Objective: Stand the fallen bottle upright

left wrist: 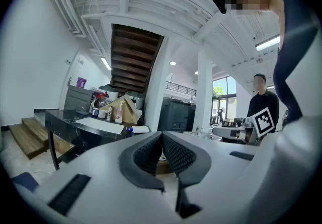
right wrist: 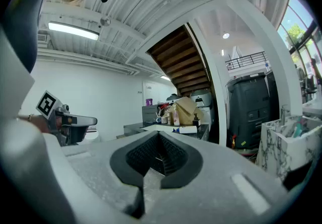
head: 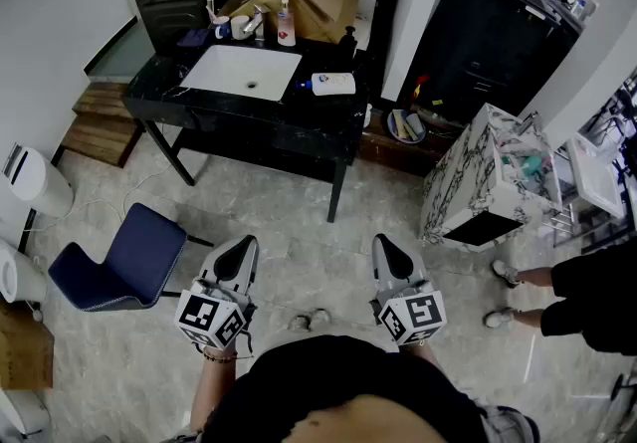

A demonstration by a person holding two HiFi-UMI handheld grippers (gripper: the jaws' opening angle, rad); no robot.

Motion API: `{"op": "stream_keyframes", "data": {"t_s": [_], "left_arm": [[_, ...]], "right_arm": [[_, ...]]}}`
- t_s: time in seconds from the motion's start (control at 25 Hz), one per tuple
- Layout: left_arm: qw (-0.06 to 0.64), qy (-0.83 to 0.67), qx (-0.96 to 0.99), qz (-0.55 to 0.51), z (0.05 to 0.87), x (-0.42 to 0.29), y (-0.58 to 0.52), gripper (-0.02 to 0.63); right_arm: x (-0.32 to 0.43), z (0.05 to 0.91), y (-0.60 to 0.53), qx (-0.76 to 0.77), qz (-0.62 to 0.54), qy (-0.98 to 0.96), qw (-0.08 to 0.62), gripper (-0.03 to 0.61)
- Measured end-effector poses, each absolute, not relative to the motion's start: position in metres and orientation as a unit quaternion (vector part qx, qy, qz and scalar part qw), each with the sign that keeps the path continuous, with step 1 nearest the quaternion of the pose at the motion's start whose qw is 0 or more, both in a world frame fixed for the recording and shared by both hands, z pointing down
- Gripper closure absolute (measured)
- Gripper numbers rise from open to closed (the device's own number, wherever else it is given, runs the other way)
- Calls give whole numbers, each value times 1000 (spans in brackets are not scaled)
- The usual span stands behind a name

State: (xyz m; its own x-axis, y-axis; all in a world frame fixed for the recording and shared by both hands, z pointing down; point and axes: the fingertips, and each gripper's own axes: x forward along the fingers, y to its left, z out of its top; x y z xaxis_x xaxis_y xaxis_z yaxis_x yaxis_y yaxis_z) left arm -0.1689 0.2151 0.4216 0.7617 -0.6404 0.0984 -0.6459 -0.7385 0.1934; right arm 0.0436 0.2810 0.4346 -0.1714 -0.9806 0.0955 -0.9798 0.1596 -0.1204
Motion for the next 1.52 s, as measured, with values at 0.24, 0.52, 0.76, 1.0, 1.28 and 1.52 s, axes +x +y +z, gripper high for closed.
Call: {"op": "stream_keyframes", "data": {"t_s": [0.24,0.52,0.76,1.0,1.28,1.52], "left_arm": [[113,-337,934,23,428,-162,217,611],[122,-334,934,32,438,-162,217,611],[127,-345,929,28,438,-172,213,611],[133,-345,929,34,446,-168,214,611],[142,-338,929,37,452,-152,215,611],[143,-343,928,35,452,-143,204,611]], "right_arm": [[46,441,279,-648,-84,757,-1,573],[45,447,277,-652,-87,753,-5,574],[44,446,269,-650,-86,755,-5,573],[47,448,263,-638,-90,764,-1,573],[43,455,255,-609,-119,784,5,433],[57,462,242,-631,-116,767,-24,213]]}}
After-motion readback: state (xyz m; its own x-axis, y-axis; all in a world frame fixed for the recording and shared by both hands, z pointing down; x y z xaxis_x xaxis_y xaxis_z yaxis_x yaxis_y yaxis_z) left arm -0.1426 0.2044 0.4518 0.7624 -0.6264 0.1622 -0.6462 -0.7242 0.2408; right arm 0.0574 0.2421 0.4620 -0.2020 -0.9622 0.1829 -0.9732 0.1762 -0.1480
